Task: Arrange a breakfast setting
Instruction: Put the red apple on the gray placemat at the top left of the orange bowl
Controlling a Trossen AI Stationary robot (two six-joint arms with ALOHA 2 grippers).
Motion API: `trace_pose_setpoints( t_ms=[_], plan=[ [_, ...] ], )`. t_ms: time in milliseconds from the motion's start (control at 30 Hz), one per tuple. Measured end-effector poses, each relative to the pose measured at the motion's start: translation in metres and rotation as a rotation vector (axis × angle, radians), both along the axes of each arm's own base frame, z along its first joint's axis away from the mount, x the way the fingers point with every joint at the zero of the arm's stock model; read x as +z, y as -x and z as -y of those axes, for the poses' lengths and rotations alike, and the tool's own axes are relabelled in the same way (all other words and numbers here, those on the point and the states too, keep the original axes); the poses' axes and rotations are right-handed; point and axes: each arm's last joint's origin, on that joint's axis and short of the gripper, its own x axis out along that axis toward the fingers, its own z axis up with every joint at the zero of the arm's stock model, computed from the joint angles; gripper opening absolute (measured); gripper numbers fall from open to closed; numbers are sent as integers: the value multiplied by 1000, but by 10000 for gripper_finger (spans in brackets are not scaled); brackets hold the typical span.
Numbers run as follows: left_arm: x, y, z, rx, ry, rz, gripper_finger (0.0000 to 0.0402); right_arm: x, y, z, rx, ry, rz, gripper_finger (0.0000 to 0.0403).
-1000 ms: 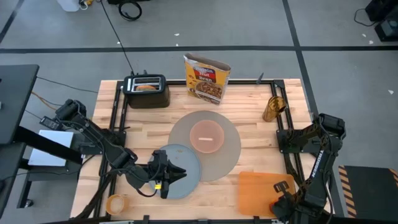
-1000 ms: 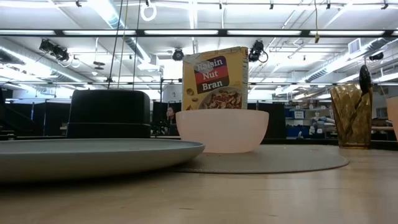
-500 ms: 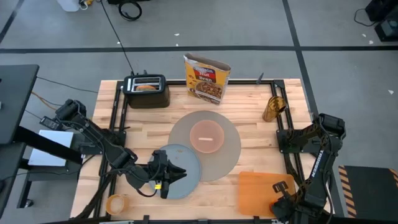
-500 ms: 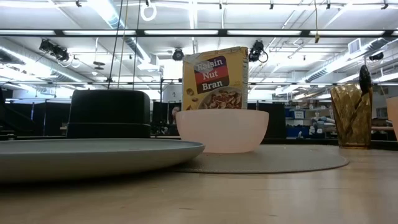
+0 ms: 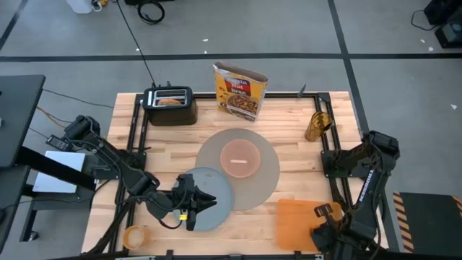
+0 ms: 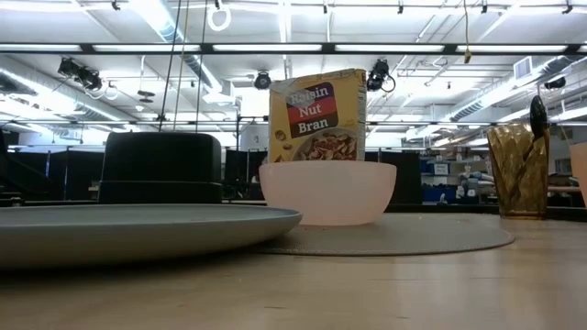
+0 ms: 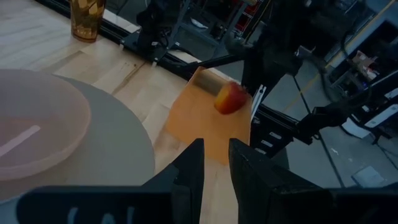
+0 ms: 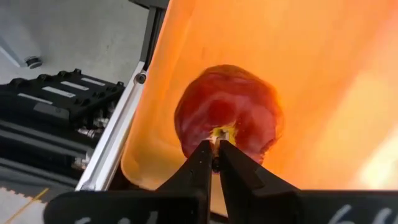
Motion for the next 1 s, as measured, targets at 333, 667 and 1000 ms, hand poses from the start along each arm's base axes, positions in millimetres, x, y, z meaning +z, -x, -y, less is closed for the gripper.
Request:
trace_pose_setpoints(
  t_ms=[333,667,1000],
  plan=[
    [6,7,-5,-28,-43,-20,80,68,-63,32,-22,-90,107,27],
    [21,41,-52,17,-157,-198,80,98,-139,113,-411,-163,186,25],
    [23,80,-124,200,-319,-481,80,107,-201,207,-820,-200,477,22]
  ],
)
